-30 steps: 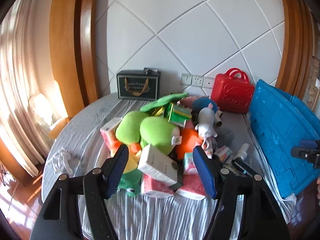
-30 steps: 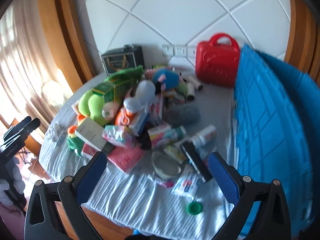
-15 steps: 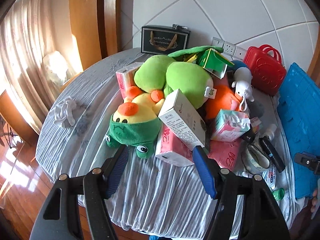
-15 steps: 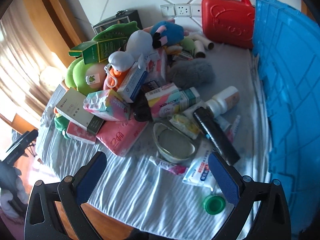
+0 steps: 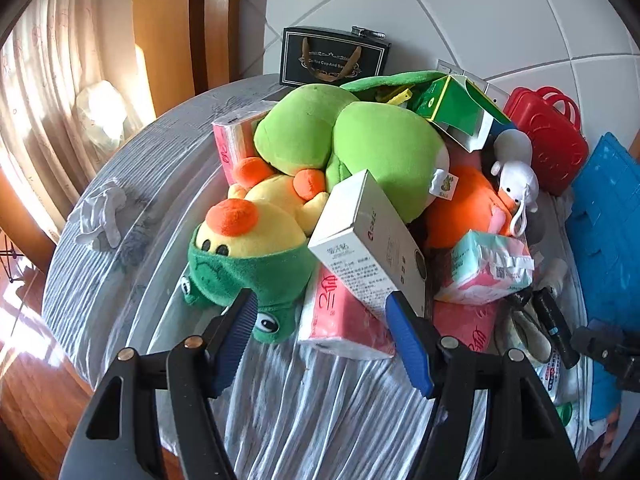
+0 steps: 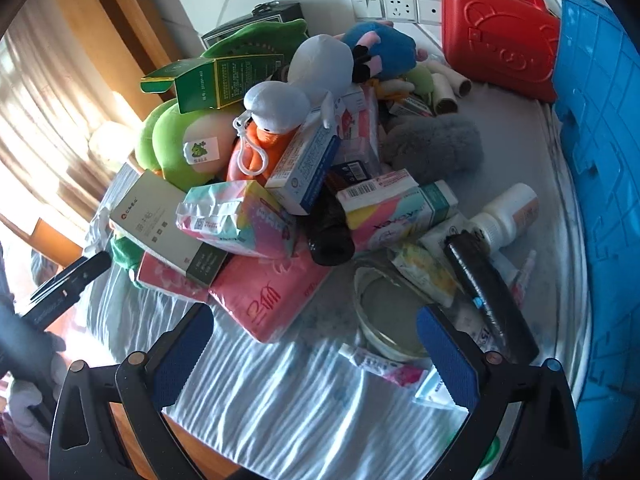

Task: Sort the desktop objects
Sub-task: 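Grasp the white box with left gripper while right grasps the pastel tissue pack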

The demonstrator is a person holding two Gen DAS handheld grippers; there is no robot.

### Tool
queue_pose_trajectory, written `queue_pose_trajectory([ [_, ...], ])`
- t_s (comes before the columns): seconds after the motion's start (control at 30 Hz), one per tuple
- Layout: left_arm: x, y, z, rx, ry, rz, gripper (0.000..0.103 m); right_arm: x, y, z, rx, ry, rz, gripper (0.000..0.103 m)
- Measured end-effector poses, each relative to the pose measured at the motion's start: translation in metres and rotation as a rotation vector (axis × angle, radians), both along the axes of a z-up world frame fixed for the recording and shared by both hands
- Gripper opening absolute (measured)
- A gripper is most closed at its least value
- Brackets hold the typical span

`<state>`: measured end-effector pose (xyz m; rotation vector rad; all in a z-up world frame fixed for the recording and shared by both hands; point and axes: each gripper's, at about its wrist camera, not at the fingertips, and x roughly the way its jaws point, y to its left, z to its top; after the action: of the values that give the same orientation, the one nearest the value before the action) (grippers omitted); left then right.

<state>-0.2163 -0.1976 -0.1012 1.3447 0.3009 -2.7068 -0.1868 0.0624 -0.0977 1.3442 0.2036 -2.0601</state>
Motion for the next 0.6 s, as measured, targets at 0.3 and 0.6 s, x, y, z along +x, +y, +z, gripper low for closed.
queue_pose_trajectory([
  [0.3, -0.056, 0.002, -0.023, 0.036, -0.026, -0.169, 0.066, -0.002, -0.04, -0.003, -0.047, 0.002, -0.114, 0.103],
  [0.6, -0.076, 0.017, -0.035, 0.051, -0.055, -0.305, 0.066, 0.004, -0.099, -0.022, -0.014, 0.028, -0.157, 0.103],
])
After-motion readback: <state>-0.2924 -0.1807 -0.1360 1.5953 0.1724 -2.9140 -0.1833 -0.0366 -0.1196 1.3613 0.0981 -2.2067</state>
